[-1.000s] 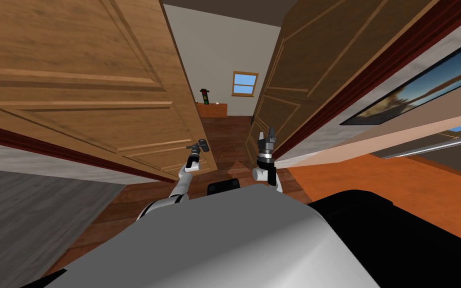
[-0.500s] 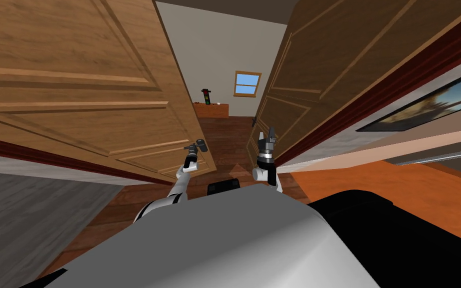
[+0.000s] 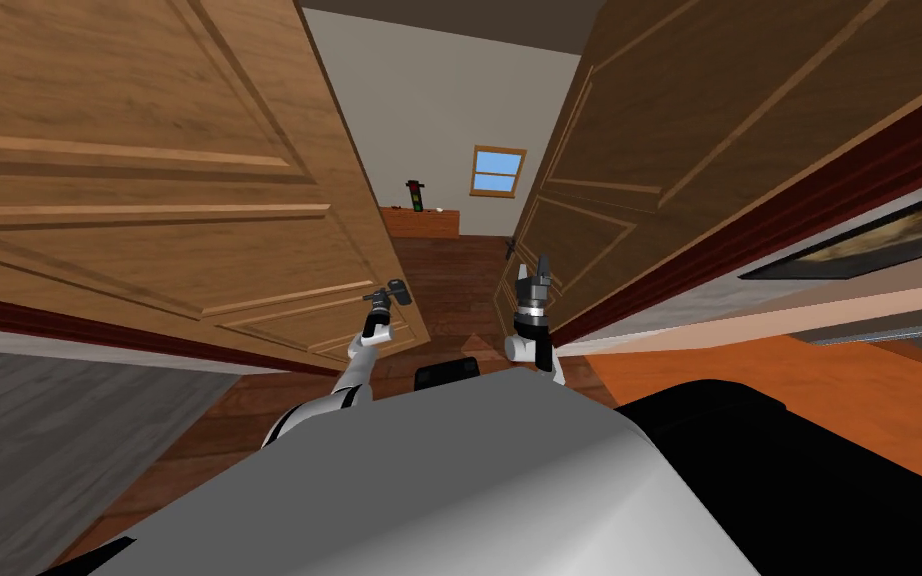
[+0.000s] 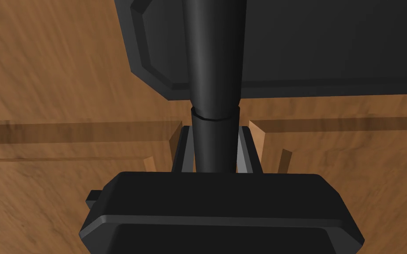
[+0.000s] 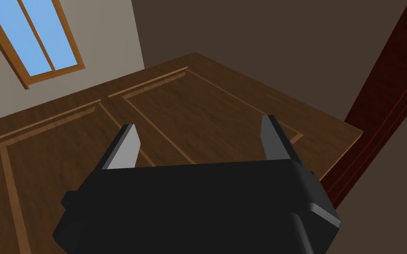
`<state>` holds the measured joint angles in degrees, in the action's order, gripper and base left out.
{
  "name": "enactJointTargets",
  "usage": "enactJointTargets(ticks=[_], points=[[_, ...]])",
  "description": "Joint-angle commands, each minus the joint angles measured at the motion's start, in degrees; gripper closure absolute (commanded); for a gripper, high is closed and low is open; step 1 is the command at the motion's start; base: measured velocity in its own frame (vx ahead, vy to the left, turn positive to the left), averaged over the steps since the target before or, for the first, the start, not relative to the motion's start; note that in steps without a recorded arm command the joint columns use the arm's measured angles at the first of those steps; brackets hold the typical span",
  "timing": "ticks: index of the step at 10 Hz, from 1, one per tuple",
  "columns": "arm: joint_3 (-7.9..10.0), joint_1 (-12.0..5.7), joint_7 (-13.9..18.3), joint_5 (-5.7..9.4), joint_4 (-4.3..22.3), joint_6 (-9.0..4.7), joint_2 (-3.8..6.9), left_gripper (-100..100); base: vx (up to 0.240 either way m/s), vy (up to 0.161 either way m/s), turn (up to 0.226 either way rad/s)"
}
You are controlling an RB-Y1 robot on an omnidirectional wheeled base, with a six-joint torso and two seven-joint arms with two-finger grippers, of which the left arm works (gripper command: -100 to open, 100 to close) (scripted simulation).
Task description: Push the door open
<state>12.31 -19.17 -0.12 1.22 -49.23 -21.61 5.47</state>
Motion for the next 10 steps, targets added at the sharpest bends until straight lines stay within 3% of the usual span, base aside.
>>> enactJointTargets(ticks=[1,10], points=[[1.81,0.54,-0.6,0.29,-1.4,0.27,0.44,100,0.204,-0.11,0.124],[7.83,0.59,-2.2,1.56,-0.9,0.4,0.71,100,0.195,-0.11,0.083]])
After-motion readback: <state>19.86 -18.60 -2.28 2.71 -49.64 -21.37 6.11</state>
